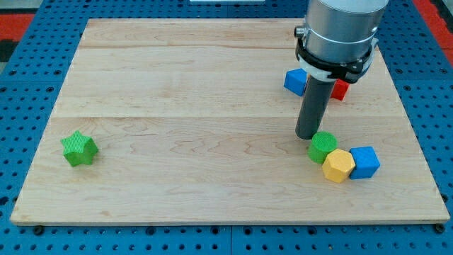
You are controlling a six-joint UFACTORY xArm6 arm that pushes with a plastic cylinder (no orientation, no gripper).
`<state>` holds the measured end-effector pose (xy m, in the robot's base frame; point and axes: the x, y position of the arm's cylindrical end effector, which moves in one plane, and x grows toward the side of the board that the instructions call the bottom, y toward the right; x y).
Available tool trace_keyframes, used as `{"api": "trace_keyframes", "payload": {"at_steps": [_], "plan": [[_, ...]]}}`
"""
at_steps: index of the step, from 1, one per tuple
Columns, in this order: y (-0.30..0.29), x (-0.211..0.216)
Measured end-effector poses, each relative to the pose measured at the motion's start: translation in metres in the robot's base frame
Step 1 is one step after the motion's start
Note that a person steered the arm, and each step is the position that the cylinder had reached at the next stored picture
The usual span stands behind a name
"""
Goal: Push the green star up a bit
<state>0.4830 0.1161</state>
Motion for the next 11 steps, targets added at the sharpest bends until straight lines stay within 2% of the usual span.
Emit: {"api": "trace_keyframes", "payload": {"at_steps": [1,2,3,4,5,6,7,8,9,11], "plan": [[-0.056,-0.017],[-0.145,-0.037],[-0.209,0.006],[-0.209,0.101],[-0.299,0.114],[-0.401,0.055],[-0.420,0.029],[-0.354,0.059],[-0.326,0.036],[-0.358,-0.017]]}}
